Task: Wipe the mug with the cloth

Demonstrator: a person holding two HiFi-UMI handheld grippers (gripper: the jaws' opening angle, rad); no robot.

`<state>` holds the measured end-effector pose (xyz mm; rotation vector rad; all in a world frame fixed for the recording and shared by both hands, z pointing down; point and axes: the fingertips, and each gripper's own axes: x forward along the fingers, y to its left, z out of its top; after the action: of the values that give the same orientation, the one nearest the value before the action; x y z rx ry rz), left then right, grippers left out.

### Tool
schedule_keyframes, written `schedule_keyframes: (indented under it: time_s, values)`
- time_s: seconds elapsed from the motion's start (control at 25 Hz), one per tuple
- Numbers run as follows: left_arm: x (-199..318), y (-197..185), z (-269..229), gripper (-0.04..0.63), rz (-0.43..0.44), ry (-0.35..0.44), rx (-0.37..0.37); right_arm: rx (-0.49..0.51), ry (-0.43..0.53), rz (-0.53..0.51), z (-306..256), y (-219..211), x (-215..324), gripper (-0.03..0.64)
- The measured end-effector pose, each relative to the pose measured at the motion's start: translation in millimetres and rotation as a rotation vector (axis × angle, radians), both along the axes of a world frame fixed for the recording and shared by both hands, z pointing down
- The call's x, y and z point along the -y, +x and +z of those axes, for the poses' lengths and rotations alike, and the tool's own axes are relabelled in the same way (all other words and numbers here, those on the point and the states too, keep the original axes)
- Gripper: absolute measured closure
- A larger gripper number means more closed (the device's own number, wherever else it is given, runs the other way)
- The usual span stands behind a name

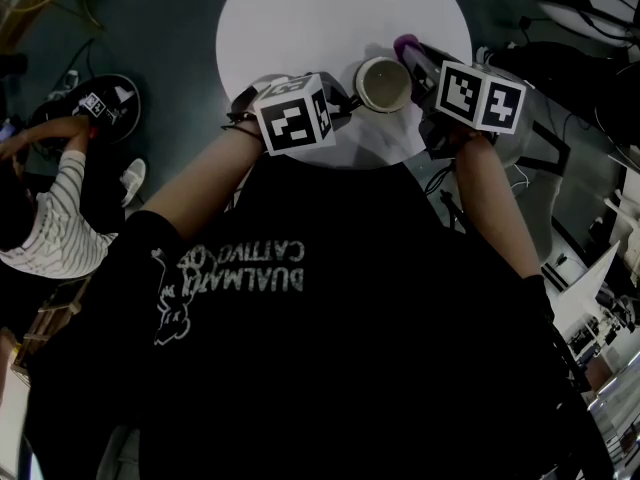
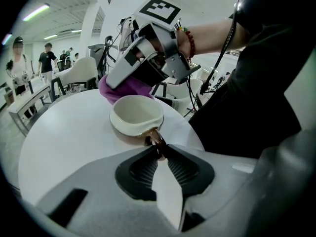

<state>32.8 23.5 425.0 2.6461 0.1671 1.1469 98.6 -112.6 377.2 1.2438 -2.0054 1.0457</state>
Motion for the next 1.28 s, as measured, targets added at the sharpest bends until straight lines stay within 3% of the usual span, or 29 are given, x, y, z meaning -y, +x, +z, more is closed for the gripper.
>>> schedule_keyframes:
  time_s: [0.48,1.0,1.28]
  values:
    - [1.4,-3.4,-0.1,0.529,-0.023,0.003,-0.026,0.038,0.024,-0.067,-8.1,-32.3,3.1,0.558]
    - [7.9,2.4,-8.9,0.531,-0.043,0.021,-0.041,0.015,0.025,-0.164,-15.4,-49.3,-0.2,0.558]
    - [11.3,-3.8,-3.0,0.531,-0.086,-0.006,-0.074,-0.005,0.020,-0.212,-9.2,-65.5,-7.3,0.558]
